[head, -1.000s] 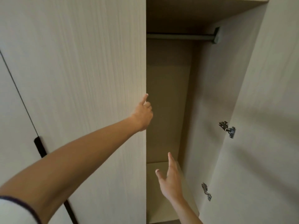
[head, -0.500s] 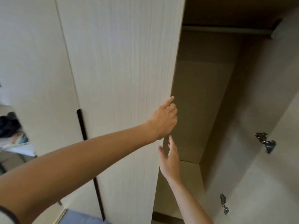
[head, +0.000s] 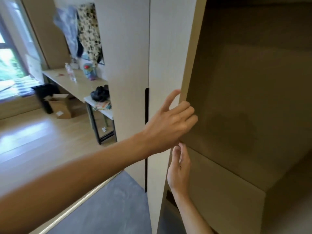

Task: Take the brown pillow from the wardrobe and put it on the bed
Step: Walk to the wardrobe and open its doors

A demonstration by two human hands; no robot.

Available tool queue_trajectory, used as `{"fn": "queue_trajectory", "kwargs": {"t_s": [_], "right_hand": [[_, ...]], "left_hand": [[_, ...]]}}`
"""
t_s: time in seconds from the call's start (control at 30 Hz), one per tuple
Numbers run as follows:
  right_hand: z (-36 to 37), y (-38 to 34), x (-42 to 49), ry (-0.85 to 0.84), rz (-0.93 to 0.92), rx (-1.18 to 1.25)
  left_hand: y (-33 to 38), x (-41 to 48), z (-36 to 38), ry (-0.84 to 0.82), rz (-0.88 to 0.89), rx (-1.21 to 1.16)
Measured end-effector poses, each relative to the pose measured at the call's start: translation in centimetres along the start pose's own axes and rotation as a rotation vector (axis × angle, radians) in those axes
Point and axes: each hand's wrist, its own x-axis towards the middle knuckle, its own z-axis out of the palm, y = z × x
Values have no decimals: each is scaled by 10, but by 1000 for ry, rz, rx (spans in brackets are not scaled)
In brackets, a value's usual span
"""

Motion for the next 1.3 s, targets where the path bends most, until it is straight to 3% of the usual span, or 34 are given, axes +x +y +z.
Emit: {"fn": "queue_trajectory", "kwargs": {"t_s": [0.17,0.43,0.73,0.9,1.3], "right_hand": [[29,-9,-6,-55,-116,47],[69,-24,-2,-251,-188,1],[124,-66,20,-515,-204,-188],[171,-77,25,-550,-281,-251],[263,-66,33,-659,-398,-419]], "left_hand": [[-42,-22,-28,65,-211,85],[-87,-63,-42,47,-549,-221],[-124,-104,-35,106,-822,-272],[-154,-121,-41,212,-917,-351],[-254,-163,-39,159,-994,-605]]}}
